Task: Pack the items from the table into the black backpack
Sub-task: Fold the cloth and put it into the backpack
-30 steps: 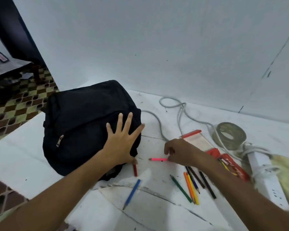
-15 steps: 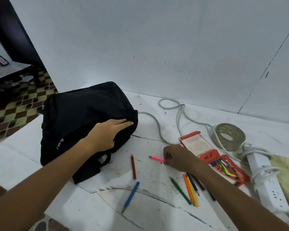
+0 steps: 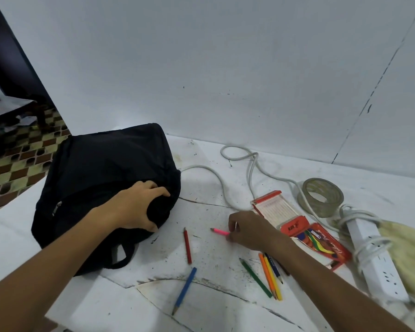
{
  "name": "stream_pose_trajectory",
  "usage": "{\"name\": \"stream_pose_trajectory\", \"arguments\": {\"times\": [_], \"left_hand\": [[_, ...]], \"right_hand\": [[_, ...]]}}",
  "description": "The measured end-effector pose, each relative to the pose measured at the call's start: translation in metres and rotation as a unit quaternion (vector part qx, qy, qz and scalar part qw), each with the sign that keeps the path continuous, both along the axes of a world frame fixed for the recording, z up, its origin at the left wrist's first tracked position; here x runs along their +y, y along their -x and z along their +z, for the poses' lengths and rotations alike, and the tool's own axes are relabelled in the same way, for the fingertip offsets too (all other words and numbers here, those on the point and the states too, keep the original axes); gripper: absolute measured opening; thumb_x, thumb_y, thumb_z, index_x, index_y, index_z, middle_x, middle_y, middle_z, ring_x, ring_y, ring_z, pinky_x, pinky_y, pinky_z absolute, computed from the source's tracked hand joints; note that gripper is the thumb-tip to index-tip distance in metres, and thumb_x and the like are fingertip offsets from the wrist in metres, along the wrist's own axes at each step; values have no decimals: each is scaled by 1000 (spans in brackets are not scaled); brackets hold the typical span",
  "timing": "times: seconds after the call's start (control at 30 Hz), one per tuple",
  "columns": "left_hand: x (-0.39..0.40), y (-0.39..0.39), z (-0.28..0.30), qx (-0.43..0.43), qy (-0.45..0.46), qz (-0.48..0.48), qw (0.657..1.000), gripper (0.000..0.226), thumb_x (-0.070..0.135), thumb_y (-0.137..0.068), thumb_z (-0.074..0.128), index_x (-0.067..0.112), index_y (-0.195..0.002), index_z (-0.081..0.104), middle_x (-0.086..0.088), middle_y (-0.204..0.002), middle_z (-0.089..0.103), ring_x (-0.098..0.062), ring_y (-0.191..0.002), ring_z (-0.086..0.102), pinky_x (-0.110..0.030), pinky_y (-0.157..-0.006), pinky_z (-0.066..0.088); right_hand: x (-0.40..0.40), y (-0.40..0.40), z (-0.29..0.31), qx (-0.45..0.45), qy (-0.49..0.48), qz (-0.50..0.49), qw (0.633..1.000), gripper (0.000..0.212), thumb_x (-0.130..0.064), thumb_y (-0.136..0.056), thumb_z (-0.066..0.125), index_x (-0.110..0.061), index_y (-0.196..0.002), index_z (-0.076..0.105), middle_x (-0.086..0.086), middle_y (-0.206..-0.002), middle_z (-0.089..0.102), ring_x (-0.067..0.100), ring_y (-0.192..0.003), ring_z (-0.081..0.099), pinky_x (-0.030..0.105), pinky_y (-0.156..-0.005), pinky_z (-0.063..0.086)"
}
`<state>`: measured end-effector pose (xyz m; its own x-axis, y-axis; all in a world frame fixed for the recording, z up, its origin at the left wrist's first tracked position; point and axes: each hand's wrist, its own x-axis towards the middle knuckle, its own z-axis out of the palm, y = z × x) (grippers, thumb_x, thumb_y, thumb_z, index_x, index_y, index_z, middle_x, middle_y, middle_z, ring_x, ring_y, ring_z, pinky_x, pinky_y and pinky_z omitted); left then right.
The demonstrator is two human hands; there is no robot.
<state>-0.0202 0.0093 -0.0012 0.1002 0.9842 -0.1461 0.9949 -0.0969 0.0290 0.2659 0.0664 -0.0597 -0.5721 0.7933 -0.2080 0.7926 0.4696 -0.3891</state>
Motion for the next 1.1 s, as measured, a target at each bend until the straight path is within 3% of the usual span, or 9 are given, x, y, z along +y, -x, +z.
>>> {"name": "stream_pose_trajectory", "arguments": {"times": [0.17, 0.3, 0.4, 0.5, 0.63, 0.7, 0.8, 0.97, 1.1], "left_hand": [[6, -22, -8, 37, -123, -84, 988, 88, 78, -56, 62, 37, -132, 47, -4, -150, 25, -23, -136, 14, -51, -111, 19], [19, -55, -17, -60, -120, -148, 980, 66, 64, -71, 64, 34, -128, 52, 1, -145, 39, -17, -137, 24, -45, -115, 10], [28, -78, -25, -118, -76, -173, 975, 54, 47, -80, 71, 28, -128, 55, 5, -135, 50, -12, -128, 40, -31, -112, 29], [35, -100, -33, -161, -31, -184, 969, 47, 41, -84, 69, 28, -127, 56, 9, -133, 51, -6, -125, 40, -23, -106, 35], [47, -134, -47, -173, -20, -209, 962, 43, 41, -83, 69, 29, -123, 59, 9, -127, 53, -6, -119, 44, -22, -99, 39], [51, -146, -54, -156, -6, -220, 963, 38, 41, -83, 68, 28, -118, 62, 9, -118, 55, -7, -110, 47, -24, -94, 42], [56, -154, -62, -141, 8, -225, 964, 21, 31, -87, 65, 23, -106, 70, 4, -104, 60, -9, -95, 51, -25, -84, 44], [55, -146, -66, -199, -11, -194, 960, 16, 27, -87, 65, 21, -99, 73, 7, -89, 64, -5, -77, 54, -19, -71, 45], [51, -127, -63, -204, 27, -186, 961, 20, 28, -78, 71, 26, -98, 71, 12, -90, 62, -3, -83, 55, -20, -73, 47]], "right_hand": [[2, -6, 3, 22, 24, 33, 999, 12, -23, -90, 61, -16, -99, 64, -7, -91, 53, 7, -80, 52, 11, -63, 36], [7, -21, 10, 84, 41, 8, 996, 12, -18, -90, 60, -16, -101, 66, -7, -93, 58, 7, -83, 56, 15, -71, 45], [15, -42, 19, 147, -8, -60, 987, 12, -12, -89, 60, -13, -97, 69, -1, -91, 67, 13, -82, 61, 26, -76, 52], [26, -73, 23, 183, -105, -156, 965, 15, -7, -86, 58, -16, -88, 70, -2, -81, 69, 17, -74, 63, 37, -70, 53], [30, -114, 25, 147, -93, -245, 954, 19, -3, -81, 60, -22, -82, 63, -6, -79, 59, 18, -78, 59, 31, -68, 49], [26, -127, 23, 47, -48, -243, 968, 16, -10, -77, 68, -22, -85, 62, -4, -85, 58, 16, -82, 57, 28, -68, 46], [18, -137, 16, -35, -37, -211, 976, 32, -24, -68, 79, -21, -96, 65, -3, -94, 58, 17, -90, 56, 29, -71, 47], [5, -131, 2, -26, -132, -223, 965, 29, -20, -78, 69, -19, -107, 66, 3, -104, 62, 22, -95, 59, 28, -71, 46], [-6, -110, 13, 27, -118, -203, 972, 1, -18, -82, 65, -18, -83, 66, -2, -84, 62, 16, -76, 61, 24, -59, 42]]}}
